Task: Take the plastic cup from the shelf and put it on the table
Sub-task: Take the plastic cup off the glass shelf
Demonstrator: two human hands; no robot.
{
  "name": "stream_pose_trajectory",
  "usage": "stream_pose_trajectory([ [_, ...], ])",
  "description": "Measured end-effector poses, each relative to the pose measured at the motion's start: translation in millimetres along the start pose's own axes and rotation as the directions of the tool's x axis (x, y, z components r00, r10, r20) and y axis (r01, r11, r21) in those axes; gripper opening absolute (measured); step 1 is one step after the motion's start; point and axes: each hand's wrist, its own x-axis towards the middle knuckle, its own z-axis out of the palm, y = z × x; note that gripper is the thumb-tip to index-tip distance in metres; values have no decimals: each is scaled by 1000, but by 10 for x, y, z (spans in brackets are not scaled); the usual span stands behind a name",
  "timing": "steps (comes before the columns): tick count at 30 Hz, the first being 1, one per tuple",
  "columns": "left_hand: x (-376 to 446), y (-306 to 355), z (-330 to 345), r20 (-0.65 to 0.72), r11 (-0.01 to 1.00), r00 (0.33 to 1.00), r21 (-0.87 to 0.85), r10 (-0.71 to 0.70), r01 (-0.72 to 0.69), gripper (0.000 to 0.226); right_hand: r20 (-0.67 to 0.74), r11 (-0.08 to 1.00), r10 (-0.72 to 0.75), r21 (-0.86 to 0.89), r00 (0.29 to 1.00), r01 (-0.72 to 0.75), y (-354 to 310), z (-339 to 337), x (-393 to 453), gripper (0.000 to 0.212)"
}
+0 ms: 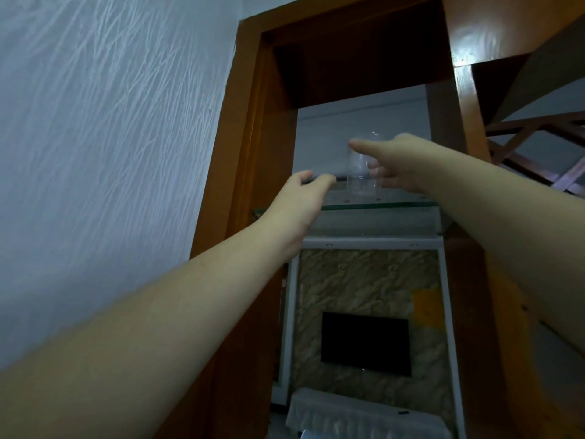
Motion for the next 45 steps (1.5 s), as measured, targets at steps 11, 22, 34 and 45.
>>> stream_pose_trajectory([
  [11,-547,20,154,267,725,956,-634,-121,269,43,137,954,-132,286,982,88,-187,39,-676,78],
  [22,-1196,-380,380,301,559,950,-774,-85,296,45,286,976,-103,213,953,42,206,-77,-1284,52],
  [34,-2084,-273,1240,429,382,887,-800,-174,462,43,199,985,72,137,977,-101,535,-869,-2182,51],
  [45,-3194,198,2776,559,248,803,-764,-205,596,45,8,972,232,38,973,-232,876,-2337,-3246,55],
])
